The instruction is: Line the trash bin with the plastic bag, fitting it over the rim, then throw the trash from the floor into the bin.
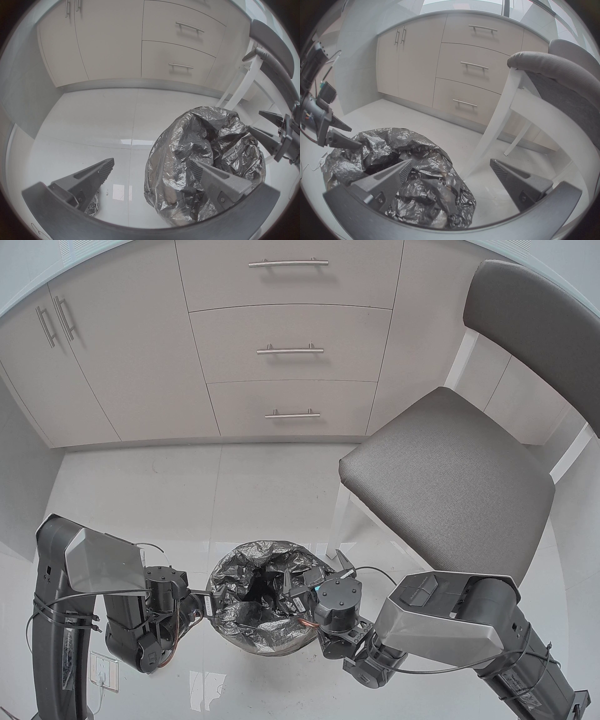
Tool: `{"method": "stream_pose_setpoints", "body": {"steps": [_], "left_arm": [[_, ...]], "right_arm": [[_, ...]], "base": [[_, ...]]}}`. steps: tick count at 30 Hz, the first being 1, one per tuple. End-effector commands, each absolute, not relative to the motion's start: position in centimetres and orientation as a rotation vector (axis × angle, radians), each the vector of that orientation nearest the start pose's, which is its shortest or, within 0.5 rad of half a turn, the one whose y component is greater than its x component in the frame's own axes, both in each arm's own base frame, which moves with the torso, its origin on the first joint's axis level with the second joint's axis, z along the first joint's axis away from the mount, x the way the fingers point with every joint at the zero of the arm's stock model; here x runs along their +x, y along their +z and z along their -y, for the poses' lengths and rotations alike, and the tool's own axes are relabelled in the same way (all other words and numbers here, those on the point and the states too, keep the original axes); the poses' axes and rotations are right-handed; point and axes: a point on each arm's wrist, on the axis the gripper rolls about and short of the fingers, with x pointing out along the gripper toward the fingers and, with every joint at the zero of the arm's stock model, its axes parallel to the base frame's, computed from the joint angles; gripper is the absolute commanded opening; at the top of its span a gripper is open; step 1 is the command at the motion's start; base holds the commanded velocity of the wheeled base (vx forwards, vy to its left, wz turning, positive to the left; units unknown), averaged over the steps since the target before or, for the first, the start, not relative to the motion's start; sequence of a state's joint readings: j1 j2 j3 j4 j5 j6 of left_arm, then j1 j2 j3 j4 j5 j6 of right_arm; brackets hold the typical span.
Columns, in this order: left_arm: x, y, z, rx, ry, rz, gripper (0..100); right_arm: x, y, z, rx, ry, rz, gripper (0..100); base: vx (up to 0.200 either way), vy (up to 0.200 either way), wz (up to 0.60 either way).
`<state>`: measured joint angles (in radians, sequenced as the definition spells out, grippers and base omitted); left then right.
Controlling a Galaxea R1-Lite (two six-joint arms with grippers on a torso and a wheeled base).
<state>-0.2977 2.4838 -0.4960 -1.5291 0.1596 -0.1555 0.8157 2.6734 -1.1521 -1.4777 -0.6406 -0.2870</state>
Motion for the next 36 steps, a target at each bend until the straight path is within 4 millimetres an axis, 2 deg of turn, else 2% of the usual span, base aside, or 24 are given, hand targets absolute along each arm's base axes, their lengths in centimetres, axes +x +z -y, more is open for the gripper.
{"method": "stream_pose_setpoints", "body": {"steps": [1,12,24,28,31,36], "left_arm": [[31.4,-5.1,9.3,-0.05,-0.102,-0.455,100],[31.1,-4.0,9.4,-0.058,-0.112,-0.436,100],[31.0,-4.1,9.5,-0.062,-0.112,-0.438,100],[31.0,-4.0,9.5,-0.073,-0.111,-0.437,100],[31.0,-4.1,9.6,-0.073,-0.114,-0.439,100],[30.9,-4.1,9.7,-0.072,-0.117,-0.441,100]], "right_arm": [[33.4,-5.1,-32.1,-0.32,0.158,-0.015,100],[34.5,-6.0,-30.8,-0.332,0.124,-0.037,100],[34.5,-6.6,-30.5,-0.341,0.121,-0.048,100],[33.5,-5.4,-30.8,-0.336,0.14,-0.04,100],[31.6,-4.4,-31.3,-0.341,0.178,-0.038,100],[29.9,-2.6,-32.3,-0.309,0.216,0.004,100]], "base": [[0.0,0.0,0.0],[0.0,0.0,0.0],[0.0,0.0,0.0],[0.0,0.0,0.0],[0.0,0.0,0.0],[0.0,0.0,0.0]]}}
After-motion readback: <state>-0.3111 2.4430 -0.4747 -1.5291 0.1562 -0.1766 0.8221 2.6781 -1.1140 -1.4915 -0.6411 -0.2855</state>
